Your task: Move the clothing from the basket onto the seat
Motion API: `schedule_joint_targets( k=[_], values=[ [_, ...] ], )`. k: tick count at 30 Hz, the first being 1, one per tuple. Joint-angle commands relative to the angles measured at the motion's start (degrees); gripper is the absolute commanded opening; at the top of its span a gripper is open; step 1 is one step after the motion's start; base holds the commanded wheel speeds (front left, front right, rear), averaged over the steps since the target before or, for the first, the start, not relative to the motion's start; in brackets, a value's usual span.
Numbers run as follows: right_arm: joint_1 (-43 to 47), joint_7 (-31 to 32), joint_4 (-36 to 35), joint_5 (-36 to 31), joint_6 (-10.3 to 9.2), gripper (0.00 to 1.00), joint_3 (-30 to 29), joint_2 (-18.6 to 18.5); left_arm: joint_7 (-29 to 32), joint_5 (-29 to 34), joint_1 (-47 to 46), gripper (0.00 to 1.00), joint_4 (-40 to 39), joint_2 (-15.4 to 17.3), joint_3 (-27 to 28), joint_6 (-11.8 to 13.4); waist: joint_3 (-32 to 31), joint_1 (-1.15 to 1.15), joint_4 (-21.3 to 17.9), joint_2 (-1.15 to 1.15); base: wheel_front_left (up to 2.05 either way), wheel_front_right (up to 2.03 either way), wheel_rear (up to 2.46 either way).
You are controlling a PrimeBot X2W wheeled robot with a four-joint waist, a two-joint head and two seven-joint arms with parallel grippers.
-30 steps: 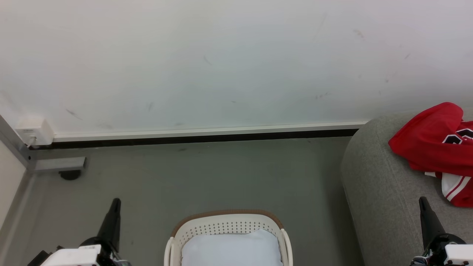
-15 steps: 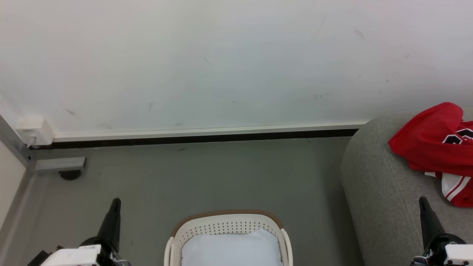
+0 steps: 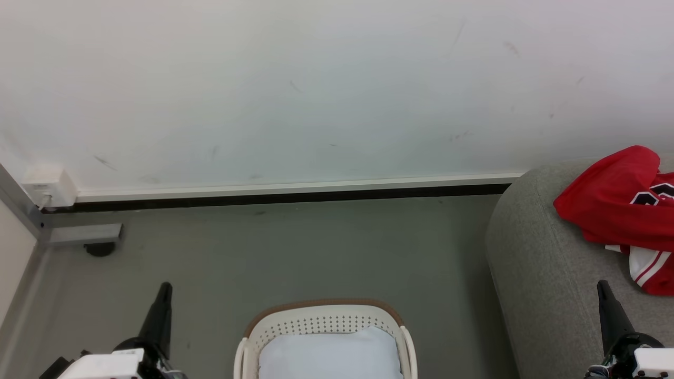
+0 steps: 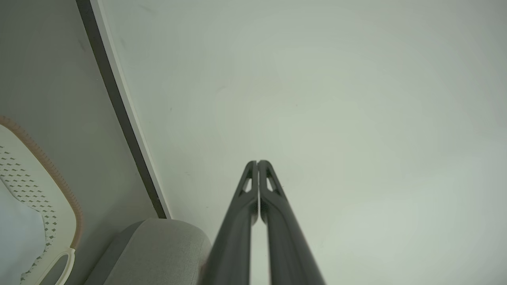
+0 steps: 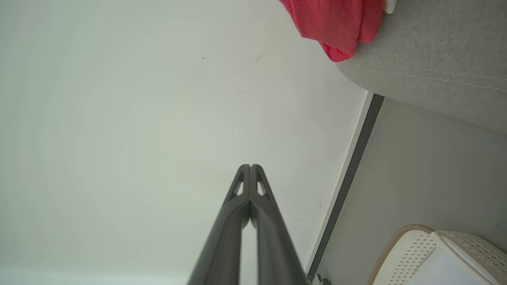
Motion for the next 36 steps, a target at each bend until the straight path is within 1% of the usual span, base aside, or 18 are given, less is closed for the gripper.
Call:
schedule_joint_targets(
  k=[1,36],
  values=[
    [-0.7,0.2,-0.3,0.1,-0.12,0.00,-0.2,-0.4,0.2,-0.8,-0.5,0.00,-0.2,0.4,0.1,-0.2,0.0,0.00,0.0,0.00,0.00,0.00,0.00],
    [-0.7,0.2,-0.3,0.1,-0.12,0.00,-0.2,-0.4,0.2,-0.8,-0.5,0.00,-0.2,0.4,0.1,-0.2,0.0,0.00,0.0,0.00,0.00,0.00,0.00]
  ],
)
